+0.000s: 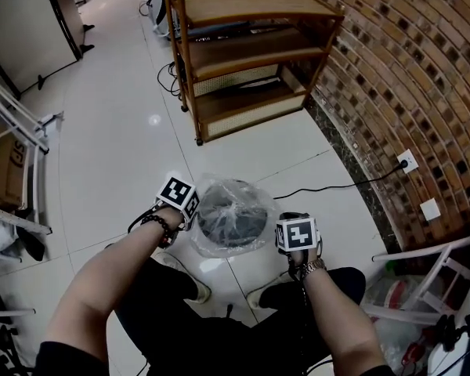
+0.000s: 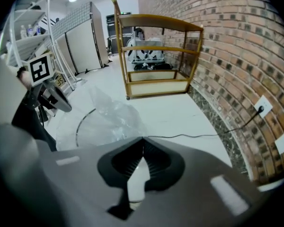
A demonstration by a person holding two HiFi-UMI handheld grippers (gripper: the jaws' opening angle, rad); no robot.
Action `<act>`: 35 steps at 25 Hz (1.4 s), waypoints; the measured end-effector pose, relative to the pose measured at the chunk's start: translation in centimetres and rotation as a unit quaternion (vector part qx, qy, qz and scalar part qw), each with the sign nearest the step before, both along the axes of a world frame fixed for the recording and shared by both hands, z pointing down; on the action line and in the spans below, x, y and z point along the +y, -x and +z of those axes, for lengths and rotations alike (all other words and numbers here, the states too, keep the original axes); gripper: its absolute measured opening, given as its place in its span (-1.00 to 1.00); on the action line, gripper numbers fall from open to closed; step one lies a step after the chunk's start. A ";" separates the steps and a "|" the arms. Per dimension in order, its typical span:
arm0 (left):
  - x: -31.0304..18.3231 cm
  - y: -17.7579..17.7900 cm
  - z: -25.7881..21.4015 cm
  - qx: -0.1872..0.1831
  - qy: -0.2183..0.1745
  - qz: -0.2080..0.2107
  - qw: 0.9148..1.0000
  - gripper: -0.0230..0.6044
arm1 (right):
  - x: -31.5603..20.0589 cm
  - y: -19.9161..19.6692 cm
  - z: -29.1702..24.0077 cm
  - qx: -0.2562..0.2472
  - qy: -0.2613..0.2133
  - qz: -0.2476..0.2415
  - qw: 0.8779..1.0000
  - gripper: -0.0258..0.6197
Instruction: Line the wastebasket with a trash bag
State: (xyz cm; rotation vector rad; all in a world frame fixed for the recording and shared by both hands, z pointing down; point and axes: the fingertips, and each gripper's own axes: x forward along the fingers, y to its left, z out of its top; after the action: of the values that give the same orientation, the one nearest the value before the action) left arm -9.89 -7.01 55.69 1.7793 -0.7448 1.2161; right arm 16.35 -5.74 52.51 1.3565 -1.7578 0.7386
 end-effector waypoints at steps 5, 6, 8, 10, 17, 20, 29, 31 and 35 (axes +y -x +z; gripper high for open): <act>-2.2 -0.4 0.3 -0.016 -0.015 0.024 0.999 -0.92 | 1.4 0.3 1.3 -0.015 0.012 0.021 1.000 -0.91; -2.7 -0.5 0.4 -0.018 -0.019 0.028 0.999 -0.92 | 1.8 0.4 1.6 -0.018 0.015 0.026 0.999 -0.91; -3.7 -0.7 0.4 -0.024 -0.025 0.039 0.999 -0.92 | 2.5 0.6 2.1 -0.024 0.020 0.039 0.999 -0.91; -4.5 -0.8 0.5 -0.032 -0.030 0.053 0.998 -0.92 | 3.3 0.8 2.4 -0.029 0.023 0.051 0.998 -0.91; -6.3 -1.4 1.5 -0.064 -0.037 0.128 0.989 -0.92 | 6.1 2.5 3.3 -0.053 0.038 0.068 0.996 -0.90; -6.9 -2.4 1.7 -0.063 -0.043 0.160 0.984 -0.92 | 6.9 3.5 3.0 -0.063 0.036 0.060 0.996 -0.90; -8.3 -3.8 2.7 -0.085 -0.053 0.242 0.965 -0.92 | 7.5 3.7 1.0 -0.076 0.011 0.077 0.994 -0.90; -8.5 -4.3 2.9 -0.083 -0.054 0.250 0.963 -0.92 | 7.4 3.0 1.2 -0.074 0.011 0.090 0.993 -0.90; -8.8 -5.0 3.4 -0.079 -0.052 0.259 0.961 -0.92 | 7.3 1.5 3.1 -0.070 0.026 0.121 0.990 -0.90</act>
State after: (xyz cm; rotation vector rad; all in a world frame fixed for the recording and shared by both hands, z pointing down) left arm -4.87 -15.79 59.11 2.0564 -0.4417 1.7033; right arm 14.88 1.55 55.62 1.5320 -1.6847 1.0276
